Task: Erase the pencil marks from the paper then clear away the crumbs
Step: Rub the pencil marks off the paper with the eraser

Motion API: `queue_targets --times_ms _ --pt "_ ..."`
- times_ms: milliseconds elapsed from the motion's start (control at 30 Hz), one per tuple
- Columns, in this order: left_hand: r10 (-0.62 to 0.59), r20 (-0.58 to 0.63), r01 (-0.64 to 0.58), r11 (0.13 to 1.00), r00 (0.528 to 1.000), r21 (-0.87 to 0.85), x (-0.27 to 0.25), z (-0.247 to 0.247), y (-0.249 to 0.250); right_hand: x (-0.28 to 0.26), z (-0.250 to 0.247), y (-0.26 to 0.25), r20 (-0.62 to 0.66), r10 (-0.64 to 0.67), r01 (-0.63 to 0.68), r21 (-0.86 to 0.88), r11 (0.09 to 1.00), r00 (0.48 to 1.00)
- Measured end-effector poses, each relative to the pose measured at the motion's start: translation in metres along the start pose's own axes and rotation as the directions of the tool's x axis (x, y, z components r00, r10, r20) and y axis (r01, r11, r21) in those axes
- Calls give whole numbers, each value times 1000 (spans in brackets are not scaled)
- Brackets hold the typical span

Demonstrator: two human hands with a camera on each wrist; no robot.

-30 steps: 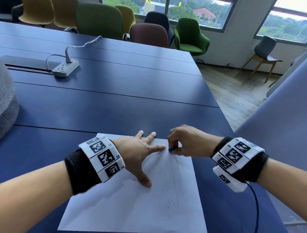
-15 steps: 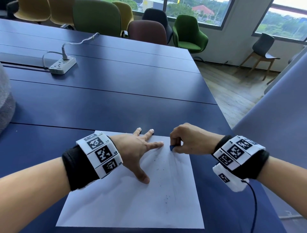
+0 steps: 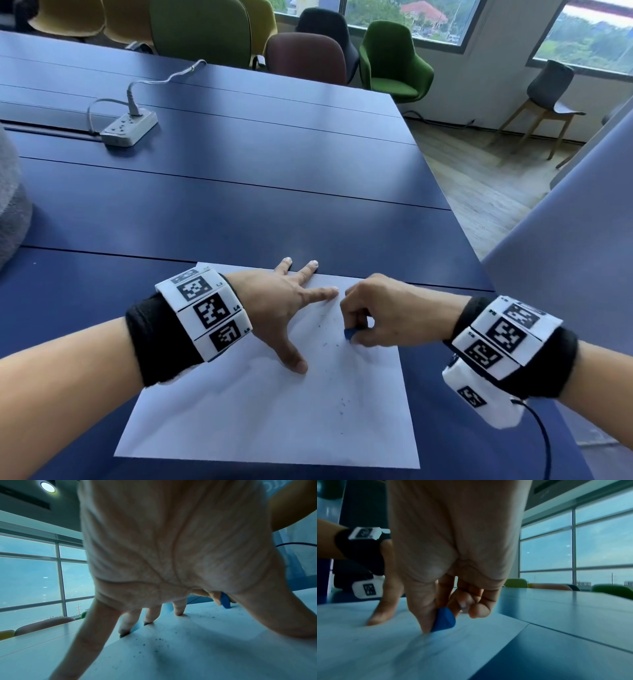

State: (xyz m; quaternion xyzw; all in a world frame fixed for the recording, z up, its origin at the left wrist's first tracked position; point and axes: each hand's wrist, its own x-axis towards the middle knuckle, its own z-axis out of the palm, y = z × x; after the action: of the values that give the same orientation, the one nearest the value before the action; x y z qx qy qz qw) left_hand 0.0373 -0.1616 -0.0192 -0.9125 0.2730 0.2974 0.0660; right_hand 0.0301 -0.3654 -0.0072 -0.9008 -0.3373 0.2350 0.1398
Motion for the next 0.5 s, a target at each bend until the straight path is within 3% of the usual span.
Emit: queue_targets --times_ms 167,300,433,500 --pt "-5 7 5 1000 1000 -4 1 0 0 5 -6 6 -119 45 -49 -34 998 992" --pt "-13 3 13 1000 1000 4 0 0 0 -8 5 -8 78 -18 19 -8 1000 997" --pt "-17 7 17 1000 1000 13 -1 -1 2 -2 -1 3 -93 46 -48 -23 999 995" --pt "-20 5 20 1000 1000 16 -1 -1 2 -7 4 0 -52 19 -20 -18 1000 998"
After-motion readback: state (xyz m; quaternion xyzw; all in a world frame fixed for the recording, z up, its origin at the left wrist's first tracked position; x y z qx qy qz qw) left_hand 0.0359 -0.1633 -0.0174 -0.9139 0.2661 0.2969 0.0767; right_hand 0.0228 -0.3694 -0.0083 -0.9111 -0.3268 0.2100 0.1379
